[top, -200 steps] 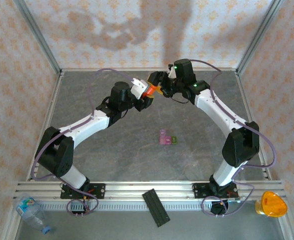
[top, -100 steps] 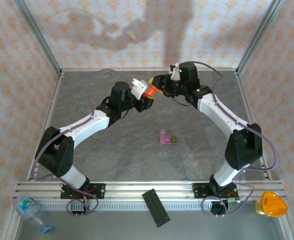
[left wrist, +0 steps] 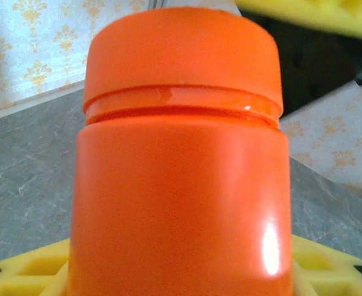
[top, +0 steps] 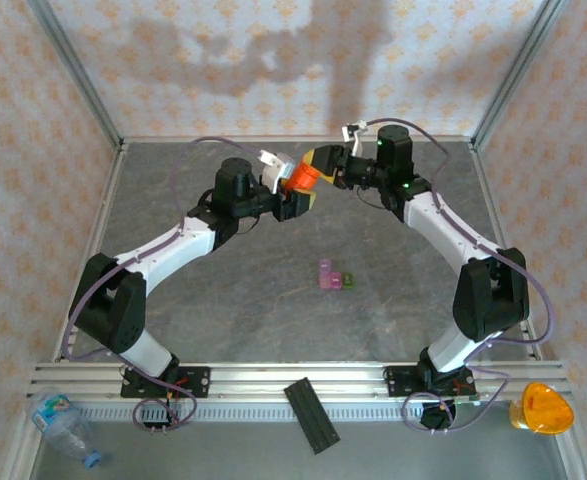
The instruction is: Sort the pills into containers
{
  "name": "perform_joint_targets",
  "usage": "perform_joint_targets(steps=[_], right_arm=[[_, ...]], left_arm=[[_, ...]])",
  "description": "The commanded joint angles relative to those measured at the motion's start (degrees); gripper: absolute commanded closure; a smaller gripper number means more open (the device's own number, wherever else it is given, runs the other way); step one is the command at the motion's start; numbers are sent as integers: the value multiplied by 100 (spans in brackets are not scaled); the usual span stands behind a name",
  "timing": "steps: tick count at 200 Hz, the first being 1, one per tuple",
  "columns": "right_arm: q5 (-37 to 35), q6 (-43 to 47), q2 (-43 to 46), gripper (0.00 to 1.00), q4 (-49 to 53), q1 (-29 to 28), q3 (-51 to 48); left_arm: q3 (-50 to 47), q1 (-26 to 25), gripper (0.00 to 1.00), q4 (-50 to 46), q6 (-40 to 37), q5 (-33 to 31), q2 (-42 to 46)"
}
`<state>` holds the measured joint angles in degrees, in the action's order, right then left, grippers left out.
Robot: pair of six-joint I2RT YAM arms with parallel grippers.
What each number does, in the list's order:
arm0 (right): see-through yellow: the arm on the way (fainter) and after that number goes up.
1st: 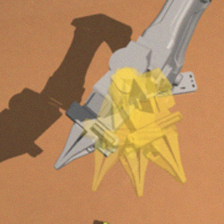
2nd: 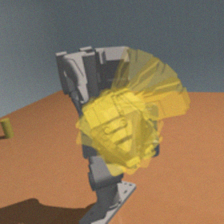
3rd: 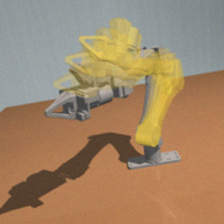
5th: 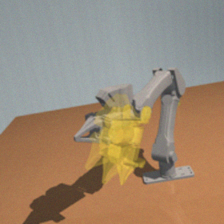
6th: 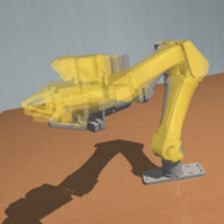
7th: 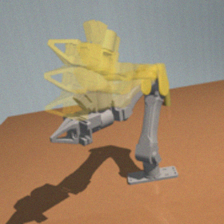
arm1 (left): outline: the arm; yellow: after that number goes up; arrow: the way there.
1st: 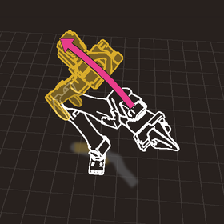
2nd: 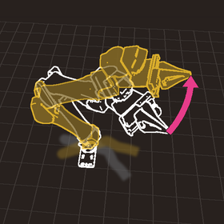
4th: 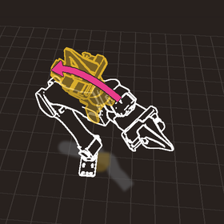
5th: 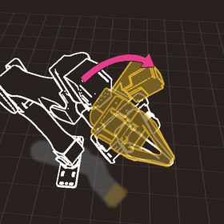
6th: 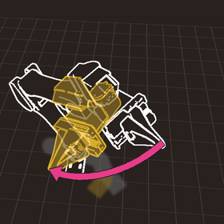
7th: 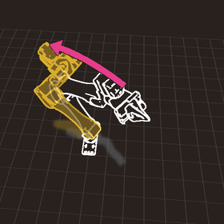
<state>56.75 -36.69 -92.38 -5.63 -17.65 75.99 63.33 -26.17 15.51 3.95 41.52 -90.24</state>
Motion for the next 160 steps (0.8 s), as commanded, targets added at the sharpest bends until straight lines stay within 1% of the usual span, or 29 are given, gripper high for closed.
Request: perform_joint_targets(steps=[1, 29, 40, 67, 118, 160], right_arm=[[-717, -94, 287, 20, 652, 125, 399], [-1646, -290, 274, 17, 2385, 130, 942], [-1756, -387, 236, 17, 2692, 115, 1048], [-1922, -678, 296, 17, 2620, -20, 928], [-2220, -424, 75, 18, 2934, -525, 1301], [-2224, -410, -59, 19, 2889, -695, 1414]], left_arm=[[130, -37, 100, -66, -604, -358, 274], [-22, -45, 100, -104, -1161, -1018, 346], [-81, -53, 100, -67, -1322, -1190, 365], [-50, -71, 100, -133, -1486, -1291, 336], [52, -164, 100, -250, -1581, -1293, 228], [116, -202, 100, -276, -1595, -1286, 165]])
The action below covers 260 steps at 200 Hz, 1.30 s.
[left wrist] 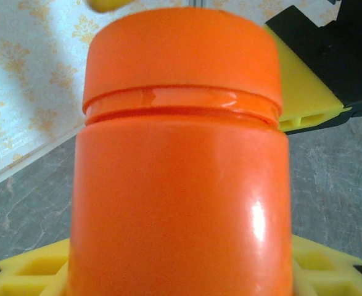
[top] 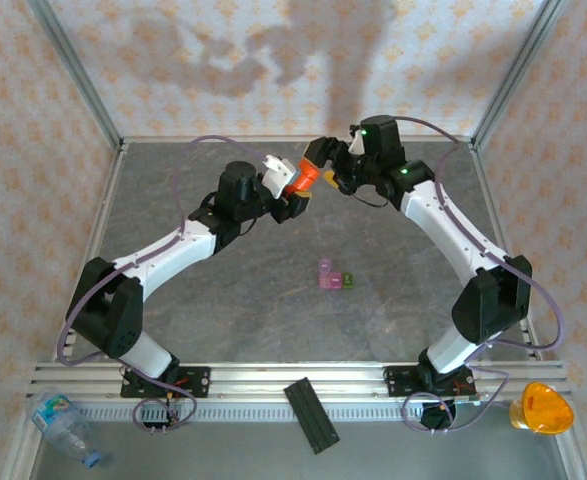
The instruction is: Sort the pills into containers
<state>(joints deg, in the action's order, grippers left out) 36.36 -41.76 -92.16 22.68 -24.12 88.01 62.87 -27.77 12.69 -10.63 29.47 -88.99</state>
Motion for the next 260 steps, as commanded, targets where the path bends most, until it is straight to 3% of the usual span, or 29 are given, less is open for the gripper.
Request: perform_joint_targets(steps=[1, 83, 128, 147, 166, 206, 245, 260], right_arm=[[-183, 98, -86, 20, 56, -48, 214], [-66, 148, -168, 31, 53, -234, 292], [-7, 313, -114, 58, 38, -242, 176], [-6, 667, -37, 63, -33, -222, 96], [332, 1040, 62, 63, -460, -28, -129], [1940, 1653, 311, 61, -2324, 527, -963], [2121, 1476, 137, 59, -2534, 652, -888], [1969, 1217, 127, 49, -2525, 657, -800]], left_arm=[[167, -48, 100, 6, -139, -82, 40], [248, -87, 100, 23, -114, -82, -100], [278, -90, 100, 21, -98, -108, -110], [270, -90, 100, 6, -66, -46, -46], [263, -71, 100, -12, 64, 221, 43], [155, 111, 100, 616, 1156, 1455, 207], [4, 158, 100, 1163, 1776, 1658, 303], [34, 163, 100, 981, 1623, 1459, 312]])
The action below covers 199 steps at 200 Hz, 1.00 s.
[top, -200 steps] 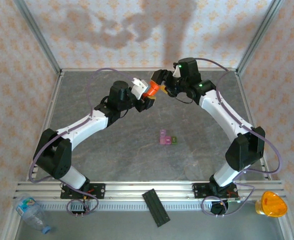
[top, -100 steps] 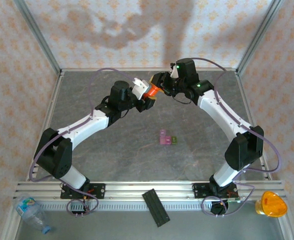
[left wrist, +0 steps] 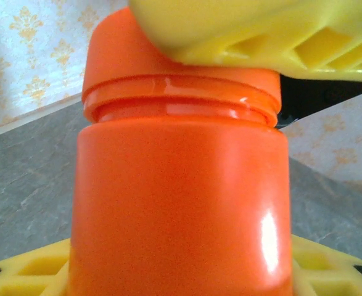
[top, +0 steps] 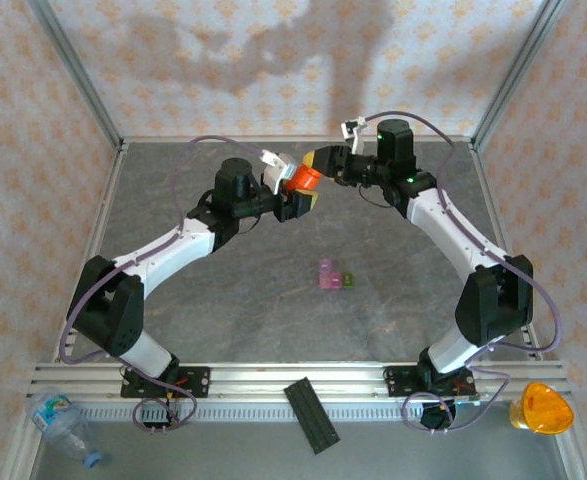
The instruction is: Sort the pills into containers
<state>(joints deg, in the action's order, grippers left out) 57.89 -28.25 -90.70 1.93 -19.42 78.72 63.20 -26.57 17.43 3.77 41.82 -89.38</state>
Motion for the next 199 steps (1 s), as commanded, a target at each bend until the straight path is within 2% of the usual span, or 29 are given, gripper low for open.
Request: perform_joint_targets(steps=[1, 29, 48, 93, 199], right_arm=[[-200, -148, -14, 48, -454, 186, 136], [-666, -476, 170, 23, -172, 187, 271], [-990, -715, 341, 17, 114, 181, 322], [-2155, -1081, 462, 15, 1624, 148, 593], [-2370, -1113, -68, 17, 1834, -627, 988]], left_arm=[[5, 44, 100, 498, 158, 214, 351], [61, 33, 100, 60, -366, -298, 313], [94, 29, 100, -93, -652, -594, 256], [111, -12, 100, -266, -1229, -1134, 132], [340, -174, 100, -618, -1582, -1282, -105]])
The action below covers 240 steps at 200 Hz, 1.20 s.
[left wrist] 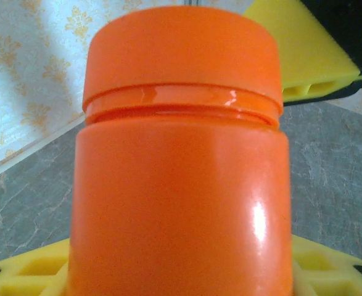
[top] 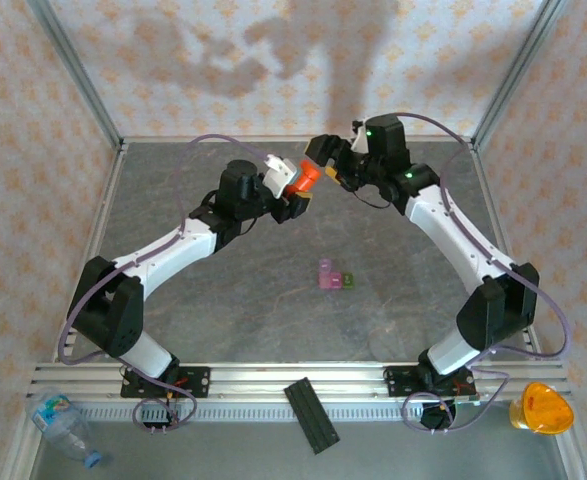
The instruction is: Sort the pills into containers
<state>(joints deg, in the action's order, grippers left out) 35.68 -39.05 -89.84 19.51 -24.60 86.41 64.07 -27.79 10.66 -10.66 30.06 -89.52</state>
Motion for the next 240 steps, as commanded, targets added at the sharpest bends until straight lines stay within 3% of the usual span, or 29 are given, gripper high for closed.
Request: perform_joint_targets(steps=[1, 31, 60, 82, 119, 154, 183, 211, 240], right_arm=[[-149, -33, -155, 17, 73, -117, 218], [-158, -17, -211, 24, 63, -201, 186], [-141, -6, -168, 47, 11, -218, 84], [-198, 58, -122, 58, -2, -212, 8], [-134, 225, 35, 67, -463, -90, -283], [593, 578, 283, 68, -1886, 317, -892], [1553, 636, 467, 67, -3499, 624, -1467], [1840, 1006, 417, 68, -3225, 641, -1189], [1859, 1404, 424, 68, -2717, 641, -917]], left_arm=[[254, -51, 100, 59, -139, -106, -92], [255, -69, 100, 59, -148, -119, -92], [264, -69, 100, 85, -131, -127, -111], [266, -71, 100, 129, -94, -138, -119], [215, -69, 100, 251, 78, -3, -51], [150, -5, 100, 402, 546, 694, 78], [-8, 131, 100, 1042, 1478, 1527, 123], [-190, 232, 100, 1987, 2458, 1976, 53], [-212, 243, 100, 2136, 2583, 1989, 22]])
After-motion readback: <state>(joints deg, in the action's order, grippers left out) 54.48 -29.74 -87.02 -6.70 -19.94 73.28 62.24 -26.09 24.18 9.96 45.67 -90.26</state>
